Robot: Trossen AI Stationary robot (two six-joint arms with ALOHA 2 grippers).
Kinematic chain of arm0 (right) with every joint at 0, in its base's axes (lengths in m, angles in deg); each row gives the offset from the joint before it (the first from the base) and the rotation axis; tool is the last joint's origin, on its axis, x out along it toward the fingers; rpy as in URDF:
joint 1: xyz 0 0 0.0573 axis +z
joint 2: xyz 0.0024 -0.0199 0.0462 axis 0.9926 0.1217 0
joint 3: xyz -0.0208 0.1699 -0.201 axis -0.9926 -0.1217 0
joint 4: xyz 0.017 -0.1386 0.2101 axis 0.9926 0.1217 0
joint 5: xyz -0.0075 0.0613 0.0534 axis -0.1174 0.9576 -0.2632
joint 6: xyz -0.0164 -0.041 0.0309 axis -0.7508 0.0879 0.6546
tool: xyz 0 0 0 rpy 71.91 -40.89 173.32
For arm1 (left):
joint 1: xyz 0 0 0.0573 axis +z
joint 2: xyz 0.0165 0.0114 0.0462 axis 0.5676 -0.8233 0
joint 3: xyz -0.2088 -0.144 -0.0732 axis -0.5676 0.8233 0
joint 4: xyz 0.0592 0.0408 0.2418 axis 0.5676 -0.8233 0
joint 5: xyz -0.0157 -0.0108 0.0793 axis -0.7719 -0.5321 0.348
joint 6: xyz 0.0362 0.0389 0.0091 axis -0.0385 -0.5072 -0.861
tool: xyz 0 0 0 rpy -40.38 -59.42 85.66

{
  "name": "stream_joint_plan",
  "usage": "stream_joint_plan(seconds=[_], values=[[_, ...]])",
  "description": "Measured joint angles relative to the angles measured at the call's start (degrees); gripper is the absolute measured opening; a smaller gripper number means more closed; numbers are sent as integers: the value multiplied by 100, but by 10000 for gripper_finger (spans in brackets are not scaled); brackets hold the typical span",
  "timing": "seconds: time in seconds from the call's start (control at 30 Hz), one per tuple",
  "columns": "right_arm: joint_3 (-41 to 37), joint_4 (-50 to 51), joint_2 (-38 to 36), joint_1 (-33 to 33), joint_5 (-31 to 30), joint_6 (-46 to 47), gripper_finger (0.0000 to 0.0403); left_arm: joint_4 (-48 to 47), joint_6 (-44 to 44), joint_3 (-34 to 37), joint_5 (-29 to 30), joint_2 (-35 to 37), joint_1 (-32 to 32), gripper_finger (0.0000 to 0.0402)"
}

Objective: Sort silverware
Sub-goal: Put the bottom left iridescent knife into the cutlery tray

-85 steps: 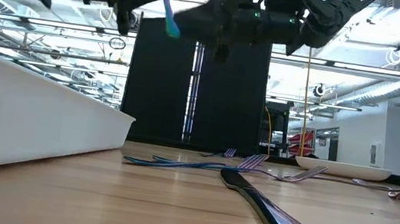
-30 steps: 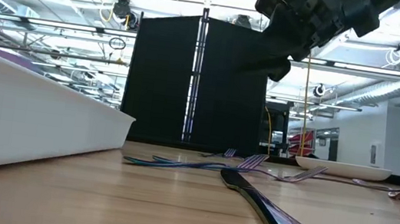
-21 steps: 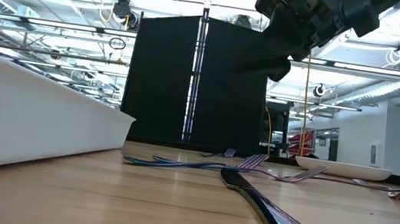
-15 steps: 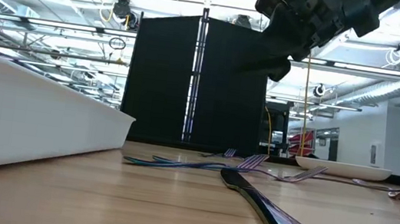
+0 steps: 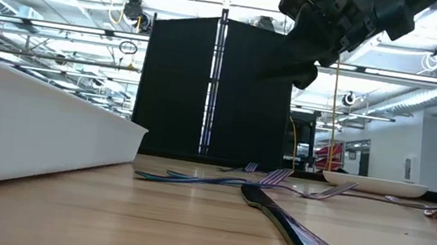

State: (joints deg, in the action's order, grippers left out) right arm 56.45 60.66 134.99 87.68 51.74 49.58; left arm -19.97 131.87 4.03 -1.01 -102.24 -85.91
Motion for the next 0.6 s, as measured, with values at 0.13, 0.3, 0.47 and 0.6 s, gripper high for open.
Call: stream_joint_plan(seconds=[0.13, 0.3, 0.47, 0.6], values=[[0, 2, 0, 0, 4, 8, 139, 2, -302, 0, 1, 271, 0, 114], [0, 4, 2, 8, 28, 20, 139, 4, -1144, 0, 257, 806, 162, 114], [0, 4, 2, 136, 35, 82, 139, 17, -2449, 0, 738, 1184, 481, 114], [0, 120, 2, 325, 38, 373, 139, -3, -3110, 0, 547, 1147, 804, 113]])
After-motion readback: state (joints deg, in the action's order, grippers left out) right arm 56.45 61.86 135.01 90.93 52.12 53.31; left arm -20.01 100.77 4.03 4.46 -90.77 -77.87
